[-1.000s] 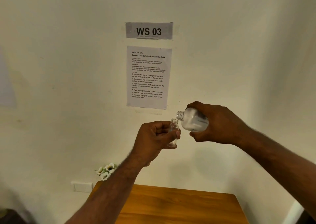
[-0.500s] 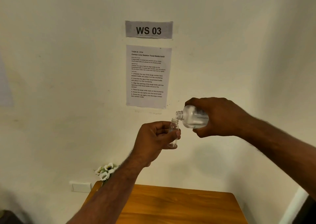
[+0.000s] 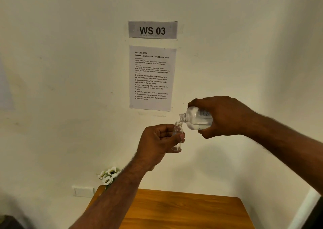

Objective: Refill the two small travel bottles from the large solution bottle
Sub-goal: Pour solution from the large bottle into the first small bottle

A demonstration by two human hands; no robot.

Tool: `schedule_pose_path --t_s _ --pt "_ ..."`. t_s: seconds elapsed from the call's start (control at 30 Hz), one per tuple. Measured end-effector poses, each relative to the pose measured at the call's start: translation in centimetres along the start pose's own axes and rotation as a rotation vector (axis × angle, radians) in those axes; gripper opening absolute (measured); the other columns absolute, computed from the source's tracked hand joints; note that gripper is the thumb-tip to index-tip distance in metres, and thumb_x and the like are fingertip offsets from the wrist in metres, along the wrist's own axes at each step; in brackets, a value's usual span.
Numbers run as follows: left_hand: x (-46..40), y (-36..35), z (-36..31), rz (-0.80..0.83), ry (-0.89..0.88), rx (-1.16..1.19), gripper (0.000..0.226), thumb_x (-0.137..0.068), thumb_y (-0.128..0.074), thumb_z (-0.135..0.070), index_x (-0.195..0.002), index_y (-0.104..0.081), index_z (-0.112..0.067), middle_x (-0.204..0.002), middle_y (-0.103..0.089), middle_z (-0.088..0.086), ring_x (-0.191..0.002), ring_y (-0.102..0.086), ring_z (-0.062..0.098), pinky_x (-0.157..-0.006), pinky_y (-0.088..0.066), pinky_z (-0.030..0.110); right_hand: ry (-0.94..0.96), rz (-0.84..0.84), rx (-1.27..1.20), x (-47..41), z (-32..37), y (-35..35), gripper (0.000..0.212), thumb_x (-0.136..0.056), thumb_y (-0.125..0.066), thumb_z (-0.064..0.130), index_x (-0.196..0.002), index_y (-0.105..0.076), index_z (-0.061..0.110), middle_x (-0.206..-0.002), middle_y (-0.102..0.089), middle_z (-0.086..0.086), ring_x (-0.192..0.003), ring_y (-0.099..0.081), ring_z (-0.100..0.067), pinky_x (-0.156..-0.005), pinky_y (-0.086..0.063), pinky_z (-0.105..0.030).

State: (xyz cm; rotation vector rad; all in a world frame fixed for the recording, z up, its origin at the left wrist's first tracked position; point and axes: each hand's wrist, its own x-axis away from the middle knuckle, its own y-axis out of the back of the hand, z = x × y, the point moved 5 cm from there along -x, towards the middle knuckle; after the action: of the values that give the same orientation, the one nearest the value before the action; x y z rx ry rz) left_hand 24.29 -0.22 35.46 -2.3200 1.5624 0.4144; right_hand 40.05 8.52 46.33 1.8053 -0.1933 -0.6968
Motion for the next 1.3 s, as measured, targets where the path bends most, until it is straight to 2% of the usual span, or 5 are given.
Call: schedule_pose_path --t_s 0.27,0.67,0.87,1.3 --pt "-0.06 0.0 -0.02 0.002 -0.001 -0.006 0.024 -0.083 -0.078 -0.006 -0.107 -0.075 -0.002 -0.093 -0.077 0.02 -0.089 -0.075 0.037 -0.07 -0.064 0.049 0.004 0.015 0.019 -0.08 0.09 0.24 0.073 -0.064 -0.073 0.054 -0.129 -0.04 0.049 -0.105 -0.062 0.019 -0.089 -0.058 -0.013 -0.074 -0.054 -0.034" --pt "-0.11 0.1 0.11 0.009 -0.008 0.016 0.019 -0.084 -0.077 -0.004 -0.103 -0.076 -0.007 -0.094 -0.077 0.02 -0.089 -0.075 0.038 -0.068 -0.064 0.043 0.021 0.018 0.032 -0.4 0.21 0.33 0.073 -0.064 -0.071 0.055 -0.128 -0.038 0.05 -0.104 -0.062 0.02 -0.089 -0.058 -0.013 -0.074 -0.055 -0.037" --pt "-0.12 0.33 0.33 0.007 -0.002 0.012 0.02 -0.084 -0.077 -0.004 -0.104 -0.076 -0.006 -0.094 -0.077 0.021 -0.089 -0.074 0.039 -0.07 -0.064 0.048 0.025 0.023 0.04 -0.57 0.31 0.16 0.073 -0.064 -0.071 0.055 -0.129 -0.039 0.051 -0.104 -0.061 0.02 -0.089 -0.057 -0.011 -0.075 -0.054 -0.036" --pt "-0.17 0.62 0.49 -0.002 0.0 -0.005 0.022 -0.082 -0.079 -0.006 -0.104 -0.076 -0.005 -0.093 -0.078 0.018 -0.089 -0.075 0.037 -0.071 -0.064 0.049 0.026 0.029 0.046 -0.74 0.46 0.12 0.074 -0.064 -0.072 0.055 -0.13 -0.038 0.05 -0.104 -0.061 0.019 -0.09 -0.058 -0.013 -0.075 -0.054 -0.036"
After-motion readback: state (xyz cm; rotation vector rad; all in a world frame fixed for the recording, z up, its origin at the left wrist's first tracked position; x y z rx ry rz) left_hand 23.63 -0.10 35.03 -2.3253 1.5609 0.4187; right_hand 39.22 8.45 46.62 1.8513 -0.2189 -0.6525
